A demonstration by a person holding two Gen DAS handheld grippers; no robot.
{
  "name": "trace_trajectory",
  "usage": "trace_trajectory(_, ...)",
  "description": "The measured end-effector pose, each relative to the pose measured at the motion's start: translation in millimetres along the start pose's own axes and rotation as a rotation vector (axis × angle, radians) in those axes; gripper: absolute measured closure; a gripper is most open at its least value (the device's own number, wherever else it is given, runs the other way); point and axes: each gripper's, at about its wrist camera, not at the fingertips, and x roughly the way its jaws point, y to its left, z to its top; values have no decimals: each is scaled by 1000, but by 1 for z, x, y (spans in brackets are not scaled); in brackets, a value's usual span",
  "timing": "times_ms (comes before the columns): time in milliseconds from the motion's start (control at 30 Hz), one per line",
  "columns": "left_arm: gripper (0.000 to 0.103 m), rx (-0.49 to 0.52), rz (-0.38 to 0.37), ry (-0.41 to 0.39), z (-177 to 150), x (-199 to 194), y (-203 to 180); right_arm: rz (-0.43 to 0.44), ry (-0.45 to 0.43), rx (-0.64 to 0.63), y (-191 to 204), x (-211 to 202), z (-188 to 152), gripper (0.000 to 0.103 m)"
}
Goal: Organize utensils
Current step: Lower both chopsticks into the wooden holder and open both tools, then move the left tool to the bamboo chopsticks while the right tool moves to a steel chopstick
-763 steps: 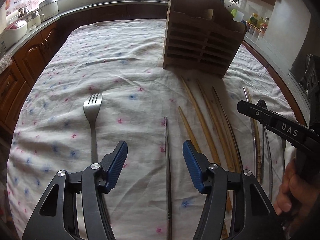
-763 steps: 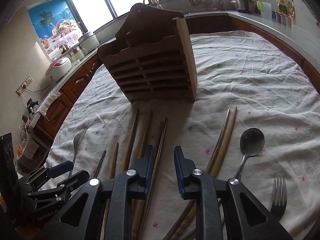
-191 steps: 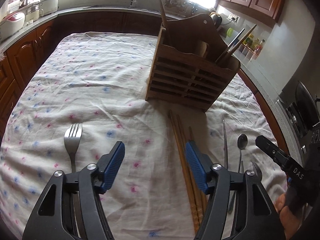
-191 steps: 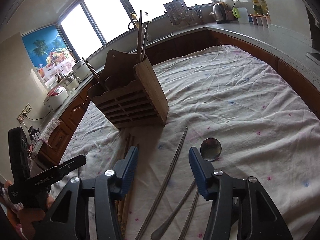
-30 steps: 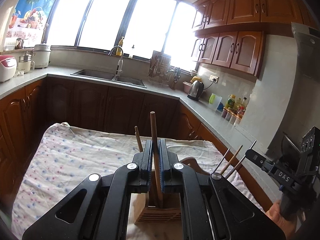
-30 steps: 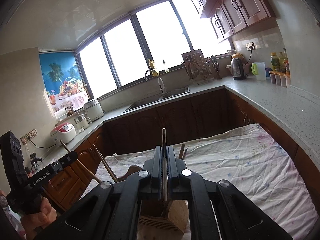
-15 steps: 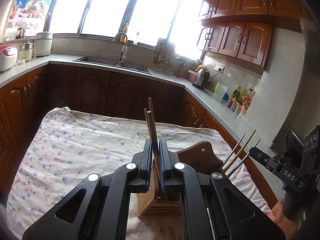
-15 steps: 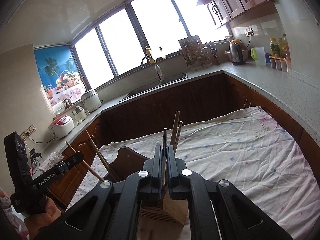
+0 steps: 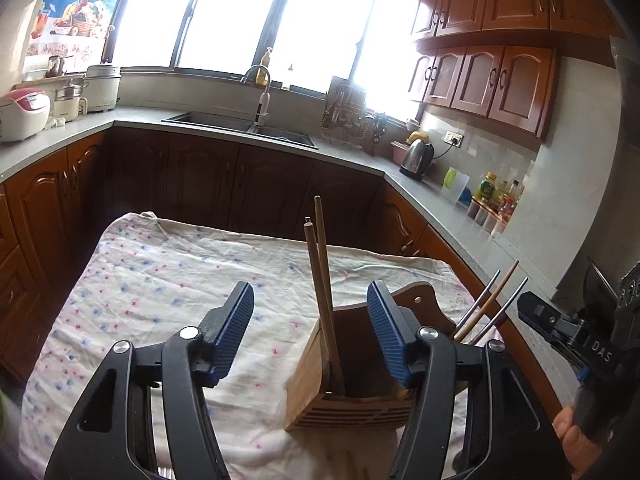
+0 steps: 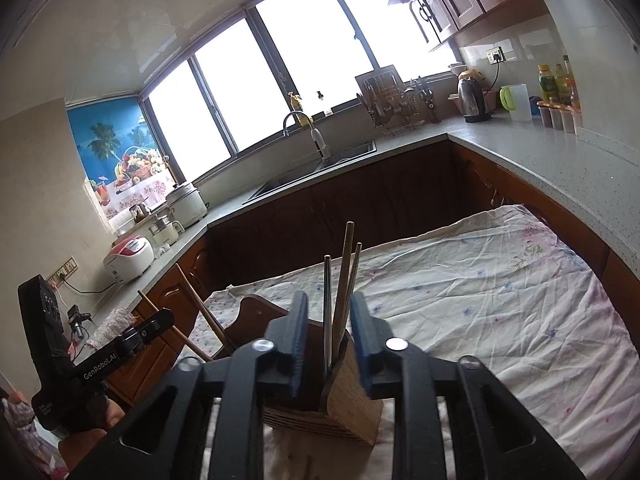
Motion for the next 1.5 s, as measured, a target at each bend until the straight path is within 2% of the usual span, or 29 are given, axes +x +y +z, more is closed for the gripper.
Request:
trace_trajectory(67,41,-7,2,5,0,-3,2,15,-15,10,-1,-7,0,45)
trace_trajectory(133,32,-13,11,4,-2,-9,4,16,-30,15,-2,-14,1,37)
trace_trajectory(200,25,-14,19,1,-6,-17,5,29,-45,25,-5,-23,-1,19)
trace_trajectory(300,19,-15,35,-5,-14,-31,9,36,-67,38,-10,-38,-5,8)
trace_trajectory(433,15,-30,45,24,-27,-46,14,21,-59,37,-17,-55,-15,8)
trace_trajectory(733,15,-24,41,109,-67,-73,10,-27,-27,45,-32,-95,-44,8)
trace_trajectory(1300,15,-11,32,238,-139,-98,0,-90,112,11,-35,-134,-125,9)
trace_trajectory(1333,15,-12,32,244,-141,-98,-1,-97,120,4,-34,-135,-129,10)
trace_trajectory(1367,15,-12,31,252,-144,-98,-1,-103,130,-4,-33,-134,-134,16)
trace_trajectory(1400,15,-11,31,260,-147,-97,-2,-109,145,-13,-32,-133,-138,26)
trace_trajectory(1467,15,-6,28,272,-151,-95,-5,-122,183,-21,-31,-129,-147,38)
trace_trajectory(1500,15,-2,26,279,-153,-94,-6,-121,201,-19,-32,-127,-151,41)
